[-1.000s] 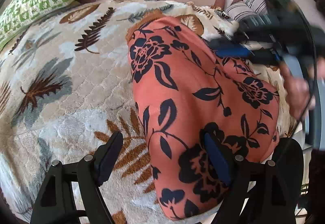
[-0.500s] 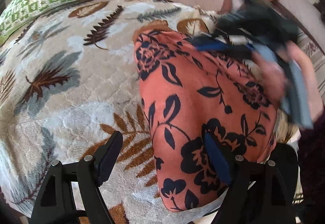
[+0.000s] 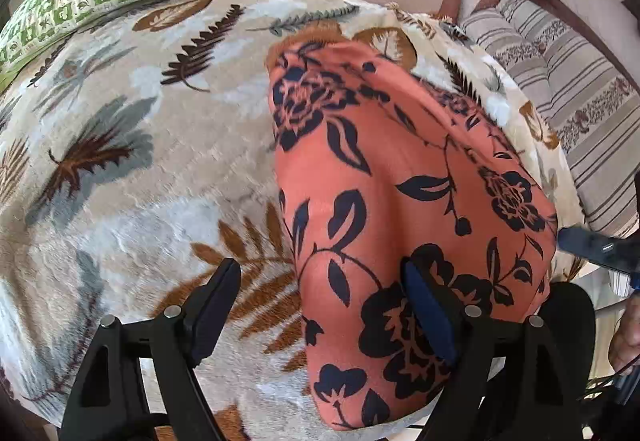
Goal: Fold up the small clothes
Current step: 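Lay the folded shirt flat with the right tool and open it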
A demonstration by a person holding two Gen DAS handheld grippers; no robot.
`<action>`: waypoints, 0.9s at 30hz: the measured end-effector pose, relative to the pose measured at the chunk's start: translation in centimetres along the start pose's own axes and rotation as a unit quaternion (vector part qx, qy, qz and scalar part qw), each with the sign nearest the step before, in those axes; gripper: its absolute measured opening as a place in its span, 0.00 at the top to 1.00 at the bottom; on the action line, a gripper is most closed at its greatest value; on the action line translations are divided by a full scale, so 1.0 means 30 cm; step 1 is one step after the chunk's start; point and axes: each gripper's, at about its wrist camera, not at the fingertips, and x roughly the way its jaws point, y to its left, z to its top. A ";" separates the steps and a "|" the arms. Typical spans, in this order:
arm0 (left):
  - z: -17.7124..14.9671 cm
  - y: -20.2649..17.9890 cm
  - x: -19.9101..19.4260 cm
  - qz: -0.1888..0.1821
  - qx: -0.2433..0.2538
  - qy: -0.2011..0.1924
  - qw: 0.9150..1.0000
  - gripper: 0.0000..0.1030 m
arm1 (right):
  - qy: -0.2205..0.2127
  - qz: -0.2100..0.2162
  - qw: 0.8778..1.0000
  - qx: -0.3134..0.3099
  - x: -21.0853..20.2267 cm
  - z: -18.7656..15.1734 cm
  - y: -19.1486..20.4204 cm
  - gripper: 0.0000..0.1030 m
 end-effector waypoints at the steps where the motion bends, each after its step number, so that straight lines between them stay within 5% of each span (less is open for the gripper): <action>1: 0.004 0.003 -0.002 0.002 0.002 0.000 1.000 0.18 | -0.027 0.022 0.999 0.027 -0.051 -0.005 -0.024 0.64; 2: 0.004 0.004 0.003 0.002 0.005 0.001 1.000 0.18 | -0.046 0.015 0.998 0.037 -0.072 -0.011 -0.038 0.48; 3: 0.007 0.005 0.009 0.002 0.005 0.003 1.000 0.18 | -0.065 -0.003 0.997 0.047 -0.091 -0.017 -0.060 0.15; 5: 0.001 0.004 0.013 0.000 -0.002 0.004 1.000 0.18 | -0.083 -0.004 0.994 0.077 -0.095 -0.022 -0.110 0.12; 9: -0.004 0.003 0.008 0.000 -0.005 0.004 1.000 0.18 | -0.085 -0.002 0.993 0.083 -0.032 0.006 -0.122 0.26; 12: -0.003 0.005 0.005 0.001 -0.007 0.007 1.000 0.18 | -0.046 -0.048 0.996 0.058 0.058 0.027 -0.056 0.77; 15: 0.006 0.014 -0.009 0.009 -0.004 0.005 1.000 0.18 | -0.014 -0.066 0.997 0.029 0.037 0.036 0.003 0.82; 21: 0.042 0.035 -0.032 0.027 -0.005 -0.014 1.000 0.18 | 0.034 0.030 0.994 0.097 -0.098 0.067 0.068 0.84; 27: 0.040 0.022 0.001 0.027 0.005 -0.009 1.000 0.18 | 0.099 -0.023 0.975 0.196 0.106 -0.058 -0.106 0.84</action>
